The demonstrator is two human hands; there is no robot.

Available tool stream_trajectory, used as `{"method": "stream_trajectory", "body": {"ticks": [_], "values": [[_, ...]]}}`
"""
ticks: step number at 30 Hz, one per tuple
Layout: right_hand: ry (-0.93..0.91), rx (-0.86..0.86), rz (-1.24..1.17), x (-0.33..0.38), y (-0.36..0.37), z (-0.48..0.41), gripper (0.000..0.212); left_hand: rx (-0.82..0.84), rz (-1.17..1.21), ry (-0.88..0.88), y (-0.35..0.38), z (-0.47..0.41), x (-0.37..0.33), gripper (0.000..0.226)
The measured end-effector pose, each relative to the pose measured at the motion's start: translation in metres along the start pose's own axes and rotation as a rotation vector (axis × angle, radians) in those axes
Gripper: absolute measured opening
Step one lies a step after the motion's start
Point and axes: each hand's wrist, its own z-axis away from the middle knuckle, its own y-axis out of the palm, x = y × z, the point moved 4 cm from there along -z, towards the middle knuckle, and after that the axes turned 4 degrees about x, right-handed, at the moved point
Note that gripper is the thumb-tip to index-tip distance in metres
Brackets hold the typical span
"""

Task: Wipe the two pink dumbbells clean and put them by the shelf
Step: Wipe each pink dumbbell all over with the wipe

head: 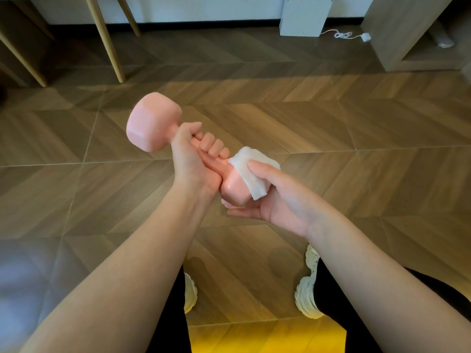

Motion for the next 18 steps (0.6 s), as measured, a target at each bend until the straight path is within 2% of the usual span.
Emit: {"method": "stream_trajectory", "body": {"ticks": [7, 10, 12, 15, 18], "values": [[-0.068, -0.099, 0.032, 0.004, 0.003, -0.001, 0.038, 0.027, -0.007, -0.016, 0.007, 0.002, 0.007, 0.033], [-0.061, 0.039, -0.024, 0.009, 0.001, 0.003, 0.053, 0.023, 0.024, 0.001, 0.005, -0.001, 0.001, 0.032], [-0.070, 0.042, -0.020, 0.009, -0.001, 0.004, 0.062, 0.015, 0.054, 0.001, 0.004, -0.002, -0.001, 0.032], [-0.075, -0.081, 0.105, 0.005, 0.003, 0.000, 0.064, 0.004, 0.058, -0.012, 0.003, -0.001, 0.000, 0.032], [-0.092, -0.229, 0.163, 0.006, 0.007, -0.001, 0.046, 0.005, 0.069, -0.030, 0.005, 0.001, 0.004, 0.033]]}}
